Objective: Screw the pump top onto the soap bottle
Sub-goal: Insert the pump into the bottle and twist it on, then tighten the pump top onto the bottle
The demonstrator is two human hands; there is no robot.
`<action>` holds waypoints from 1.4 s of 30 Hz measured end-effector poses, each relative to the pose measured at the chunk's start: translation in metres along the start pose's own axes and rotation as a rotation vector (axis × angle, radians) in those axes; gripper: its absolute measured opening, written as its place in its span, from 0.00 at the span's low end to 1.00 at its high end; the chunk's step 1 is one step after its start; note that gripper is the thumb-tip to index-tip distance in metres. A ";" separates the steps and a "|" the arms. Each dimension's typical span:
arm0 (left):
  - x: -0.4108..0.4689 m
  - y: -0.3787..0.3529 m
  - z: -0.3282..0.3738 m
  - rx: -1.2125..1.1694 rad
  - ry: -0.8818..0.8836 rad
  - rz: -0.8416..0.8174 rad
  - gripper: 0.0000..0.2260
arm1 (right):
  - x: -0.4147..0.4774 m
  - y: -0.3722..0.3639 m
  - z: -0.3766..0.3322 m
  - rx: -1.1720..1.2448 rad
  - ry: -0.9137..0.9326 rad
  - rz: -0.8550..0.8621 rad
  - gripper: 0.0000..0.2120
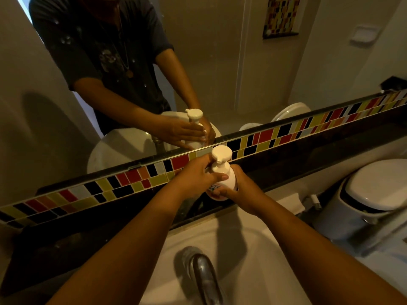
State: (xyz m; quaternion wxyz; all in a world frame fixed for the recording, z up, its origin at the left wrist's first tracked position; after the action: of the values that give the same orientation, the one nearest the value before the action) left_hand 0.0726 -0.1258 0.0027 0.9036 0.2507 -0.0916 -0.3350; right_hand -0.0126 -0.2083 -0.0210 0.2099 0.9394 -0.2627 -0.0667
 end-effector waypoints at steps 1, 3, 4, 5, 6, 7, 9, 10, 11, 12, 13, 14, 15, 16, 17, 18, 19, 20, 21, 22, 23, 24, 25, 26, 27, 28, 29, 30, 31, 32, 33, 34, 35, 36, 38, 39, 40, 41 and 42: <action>0.001 0.000 0.000 0.007 -0.002 -0.004 0.27 | 0.000 0.000 -0.001 0.008 -0.002 -0.009 0.29; 0.001 0.000 0.002 0.012 -0.011 -0.003 0.27 | 0.001 0.001 -0.003 0.016 -0.007 -0.009 0.29; 0.001 -0.001 0.003 0.014 -0.019 -0.001 0.27 | 0.002 0.002 -0.003 0.018 -0.011 -0.006 0.30; 0.001 -0.002 0.005 0.013 -0.025 0.008 0.27 | 0.002 0.003 -0.003 0.021 -0.013 -0.012 0.30; 0.000 -0.003 0.005 0.002 -0.022 0.029 0.27 | 0.003 0.002 -0.003 0.020 -0.012 -0.020 0.30; 0.000 -0.003 0.005 -0.023 -0.010 0.064 0.28 | 0.003 0.002 -0.003 0.019 -0.008 -0.026 0.31; 0.001 -0.004 0.002 -0.086 0.029 0.137 0.28 | 0.004 0.003 -0.001 0.014 -0.002 -0.038 0.30; 0.002 -0.004 0.001 -0.102 0.037 0.152 0.28 | 0.004 0.003 -0.001 0.015 -0.003 -0.042 0.30; 0.003 -0.004 0.000 -0.106 0.035 0.147 0.27 | 0.004 0.003 0.000 0.020 -0.002 -0.043 0.30; 0.005 -0.005 0.000 -0.103 0.026 0.128 0.27 | 0.005 0.002 0.000 0.025 -0.006 -0.043 0.30; 0.005 -0.005 0.000 -0.097 0.013 0.108 0.27 | 0.006 0.001 0.001 0.031 -0.011 -0.044 0.30; 0.005 -0.004 0.001 -0.091 -0.002 0.091 0.27 | 0.006 0.001 0.001 0.035 -0.016 -0.043 0.29; 0.005 -0.004 0.002 -0.082 -0.013 0.075 0.28 | 0.007 0.001 0.002 0.039 -0.016 -0.041 0.30; 0.006 -0.004 0.001 -0.070 -0.015 0.059 0.28 | 0.007 0.001 0.002 0.038 -0.015 -0.042 0.30; 0.007 -0.004 0.001 -0.055 -0.013 0.040 0.28 | 0.007 0.000 0.002 0.042 -0.012 -0.047 0.30; 0.009 -0.004 0.001 -0.040 -0.010 0.021 0.28 | 0.007 0.000 0.002 0.045 -0.012 -0.053 0.29; 0.010 -0.004 0.002 -0.025 -0.012 0.003 0.29 | 0.008 -0.001 0.003 0.050 -0.016 -0.055 0.29; 0.011 -0.004 0.003 -0.015 -0.014 -0.010 0.29 | 0.008 -0.001 0.003 0.057 -0.020 -0.049 0.29; 0.011 -0.004 0.003 -0.015 -0.014 -0.013 0.29 | 0.008 0.000 0.003 0.066 -0.024 -0.042 0.29; 0.010 -0.003 0.003 -0.027 -0.007 -0.007 0.30 | 0.008 0.000 0.001 0.072 -0.024 -0.038 0.29; 0.007 -0.002 0.002 -0.042 0.003 -0.003 0.31 | 0.008 0.000 0.001 0.067 -0.026 -0.040 0.30; 0.003 0.000 -0.002 -0.050 0.013 -0.007 0.32 | 0.009 0.001 -0.001 0.060 -0.026 -0.048 0.30; 0.000 0.001 -0.006 -0.054 0.020 -0.018 0.34 | 0.010 0.002 -0.002 0.060 -0.028 -0.054 0.29; -0.004 0.004 -0.013 -0.068 0.033 -0.025 0.36 | 0.009 0.003 -0.005 0.070 -0.029 -0.063 0.28; -0.009 0.009 -0.019 -0.090 0.049 -0.025 0.36 | 0.009 0.003 -0.009 0.085 -0.036 -0.075 0.27; -0.013 0.016 -0.026 -0.118 0.067 -0.020 0.35 | 0.009 0.002 -0.014 0.100 -0.044 -0.088 0.27; -0.017 0.022 -0.031 -0.142 0.081 -0.012 0.33 | 0.010 0.000 -0.017 0.105 -0.048 -0.108 0.28; -0.021 0.029 -0.036 -0.161 0.091 0.000 0.31 | 0.011 -0.004 -0.021 0.097 -0.046 -0.128 0.28; -0.025 0.037 -0.041 -0.174 0.095 0.020 0.30 | 0.012 -0.010 -0.024 0.084 -0.043 -0.152 0.28; -0.029 0.044 -0.044 -0.191 0.094 0.040 0.29 | 0.013 -0.016 -0.028 0.069 -0.039 -0.168 0.28; -0.032 0.052 -0.046 -0.205 0.090 0.061 0.29 | 0.015 -0.022 -0.030 0.054 -0.040 -0.179 0.29; -0.036 0.060 -0.047 -0.219 0.083 0.082 0.29 | 0.017 -0.028 -0.034 0.047 -0.039 -0.192 0.31; -0.038 0.067 -0.049 -0.229 0.082 0.106 0.28 | 0.019 -0.035 -0.037 0.044 -0.033 -0.207 0.33; -0.041 0.075 -0.052 -0.237 0.089 0.130 0.27 | 0.020 -0.041 -0.041 0.041 -0.023 -0.219 0.34; -0.046 0.087 -0.060 -0.268 0.116 0.175 0.25 | 0.022 -0.053 -0.046 0.035 -0.015 -0.228 0.35; -0.049 0.092 -0.064 -0.290 0.131 0.197 0.24 | 0.023 -0.058 -0.048 0.031 -0.011 -0.230 0.34; -0.052 0.096 -0.071 -0.304 0.148 0.219 0.24 | 0.023 -0.064 -0.049 0.029 -0.004 -0.234 0.34; -0.055 0.098 -0.077 -0.315 0.170 0.244 0.24 | 0.024 -0.071 -0.051 0.029 0.003 -0.240 0.34; -0.058 0.101 -0.083 -0.325 0.193 0.274 0.24 | 0.024 -0.076 -0.051 0.032 0.008 -0.242 0.34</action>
State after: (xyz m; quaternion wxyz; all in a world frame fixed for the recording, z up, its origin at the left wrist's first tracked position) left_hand 0.1122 0.0099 -0.0164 0.9737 0.1179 0.0172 -0.1942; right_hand 0.0551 -0.1433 -0.0083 0.1865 0.9677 -0.1477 -0.0836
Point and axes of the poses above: each hand's wrist, its own x-axis towards the middle knuckle, its own y-axis out of the back of the hand, z = x × y, the point moved 7 cm from there along x, towards the middle knuckle, and after that the axes turned 11 degrees about z, right-handed, at the moved point
